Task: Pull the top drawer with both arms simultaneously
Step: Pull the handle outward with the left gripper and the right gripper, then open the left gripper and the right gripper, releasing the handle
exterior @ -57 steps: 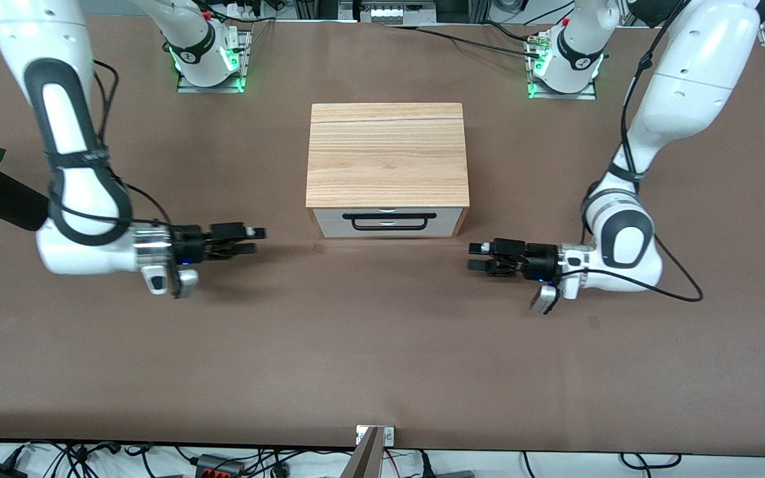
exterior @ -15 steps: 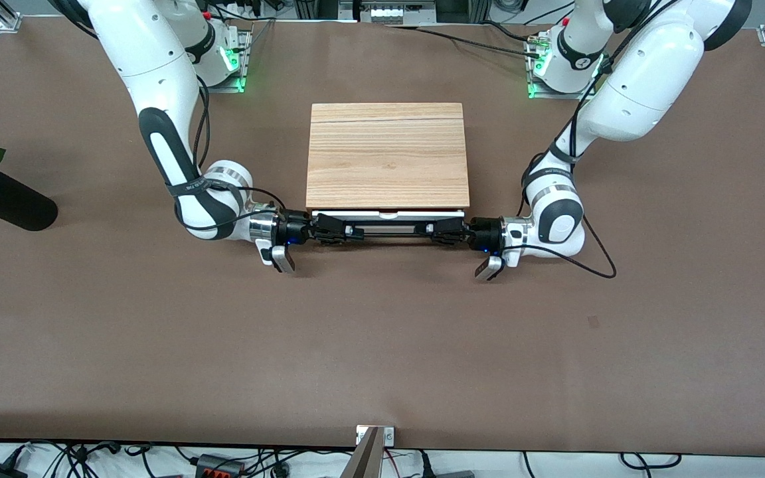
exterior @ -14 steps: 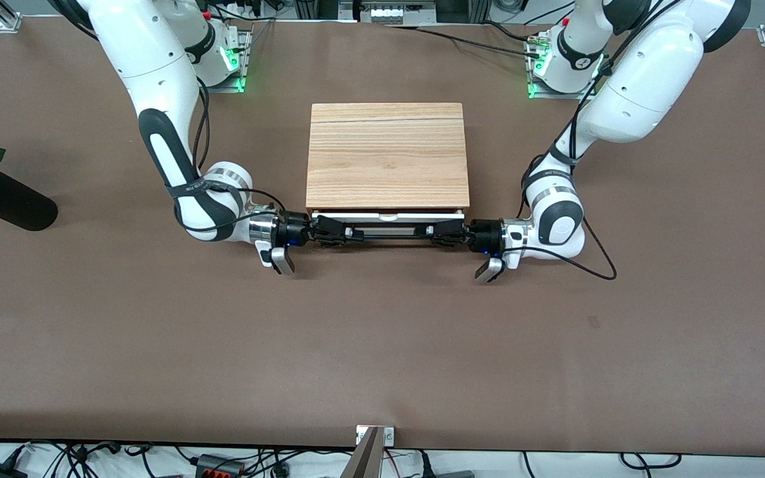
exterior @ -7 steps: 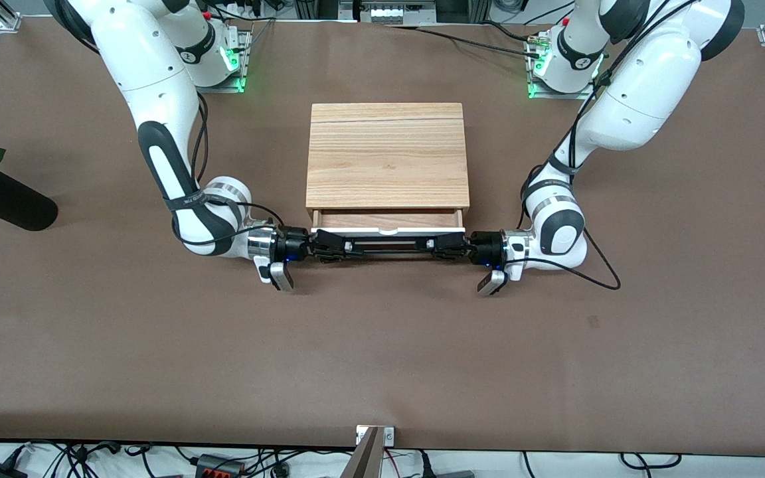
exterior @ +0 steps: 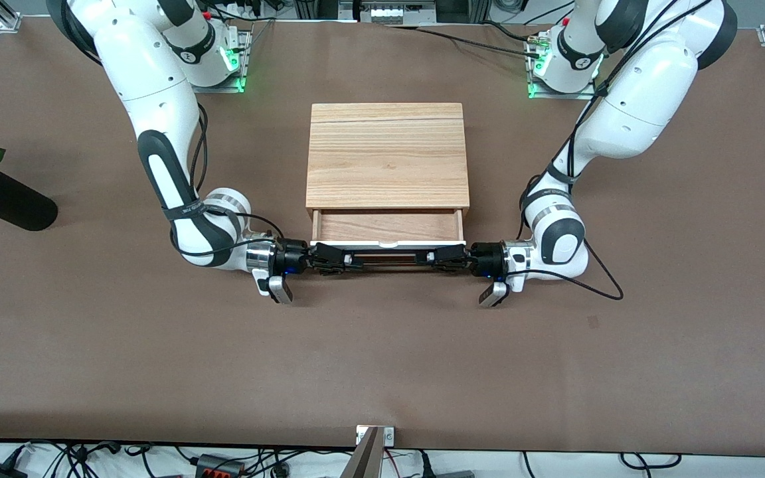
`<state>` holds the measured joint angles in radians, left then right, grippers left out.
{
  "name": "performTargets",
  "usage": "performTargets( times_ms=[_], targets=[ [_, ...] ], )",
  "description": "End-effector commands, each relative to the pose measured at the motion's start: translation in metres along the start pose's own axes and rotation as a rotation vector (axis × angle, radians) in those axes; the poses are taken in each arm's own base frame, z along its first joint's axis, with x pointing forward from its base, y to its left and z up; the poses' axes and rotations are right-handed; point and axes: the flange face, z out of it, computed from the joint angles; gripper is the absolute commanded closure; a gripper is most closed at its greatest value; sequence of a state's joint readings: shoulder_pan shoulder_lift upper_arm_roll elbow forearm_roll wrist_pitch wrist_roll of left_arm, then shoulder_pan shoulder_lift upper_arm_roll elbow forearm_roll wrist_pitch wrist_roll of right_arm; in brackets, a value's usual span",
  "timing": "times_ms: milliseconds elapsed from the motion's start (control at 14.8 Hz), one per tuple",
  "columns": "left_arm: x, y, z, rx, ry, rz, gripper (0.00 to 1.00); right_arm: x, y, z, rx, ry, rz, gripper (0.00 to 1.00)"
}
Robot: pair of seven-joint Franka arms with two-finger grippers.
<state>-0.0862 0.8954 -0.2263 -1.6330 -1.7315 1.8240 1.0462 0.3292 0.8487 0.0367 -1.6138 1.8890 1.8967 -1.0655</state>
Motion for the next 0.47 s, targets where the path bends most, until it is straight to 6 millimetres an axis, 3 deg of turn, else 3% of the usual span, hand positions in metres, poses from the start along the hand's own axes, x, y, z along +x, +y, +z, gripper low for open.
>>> performTargets(
  times_ms=[0,67,135,202,270,337,405],
  targets=[
    [0.0189,-0.0348,-0.0424,0.082,0.107,0.046,0.82,0.0198,-0.0007,-0.0349,0.009,0.027,-0.016,1.0],
    [0.019,-0.0352,-0.0424,0.081,0.108,0.031,0.72,0.0198,-0.0007,-0.0349,0.009,0.027,-0.016,0.99],
    [0.0194,-0.0342,-0.0423,0.08,0.108,0.017,0.66,0.0207,-0.0006,-0.0366,0.009,0.029,-0.016,0.81],
    [0.0212,-0.0327,-0.044,0.077,0.113,-0.019,0.65,0.024,-0.0014,-0.0413,0.012,0.042,-0.015,0.42],
    [0.0212,-0.0325,-0.0447,0.074,0.111,-0.069,0.42,0.0242,-0.0007,-0.0432,0.011,0.043,-0.017,0.02],
    [0.0214,-0.0316,-0.0426,0.072,0.108,-0.093,0.08,0.0239,-0.0013,-0.0431,0.012,0.041,-0.016,0.0],
    [0.0257,-0.0263,-0.0407,0.068,0.104,-0.075,0.0,0.0223,-0.0004,-0.0437,0.018,0.037,-0.012,0.0]
  ],
)
